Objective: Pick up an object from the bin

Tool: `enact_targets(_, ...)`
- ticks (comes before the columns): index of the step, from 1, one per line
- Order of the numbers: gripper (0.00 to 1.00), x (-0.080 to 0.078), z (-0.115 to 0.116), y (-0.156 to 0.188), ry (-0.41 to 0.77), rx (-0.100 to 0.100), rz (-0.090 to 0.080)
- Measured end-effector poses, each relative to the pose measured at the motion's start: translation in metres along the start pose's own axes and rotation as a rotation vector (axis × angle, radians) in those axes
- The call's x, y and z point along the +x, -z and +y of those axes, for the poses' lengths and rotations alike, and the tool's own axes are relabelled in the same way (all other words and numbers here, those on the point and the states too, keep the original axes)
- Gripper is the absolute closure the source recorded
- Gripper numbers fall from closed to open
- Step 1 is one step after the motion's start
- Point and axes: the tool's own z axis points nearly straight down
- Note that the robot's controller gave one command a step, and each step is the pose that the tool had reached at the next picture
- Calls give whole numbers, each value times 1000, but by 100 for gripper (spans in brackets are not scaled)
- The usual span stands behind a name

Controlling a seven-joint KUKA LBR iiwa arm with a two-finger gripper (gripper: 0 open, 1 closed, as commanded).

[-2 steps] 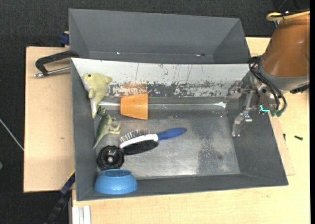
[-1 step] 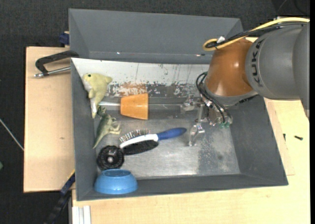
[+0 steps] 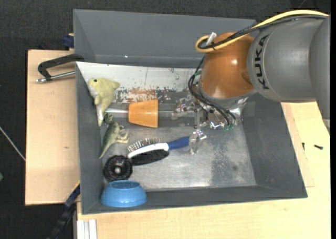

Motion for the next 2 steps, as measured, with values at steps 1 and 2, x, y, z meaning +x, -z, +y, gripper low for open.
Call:
enact_targets(1,0,-25,87,-1,194,-3,4)
enact_targets(2,0,-35,110,-18,264,10,17)
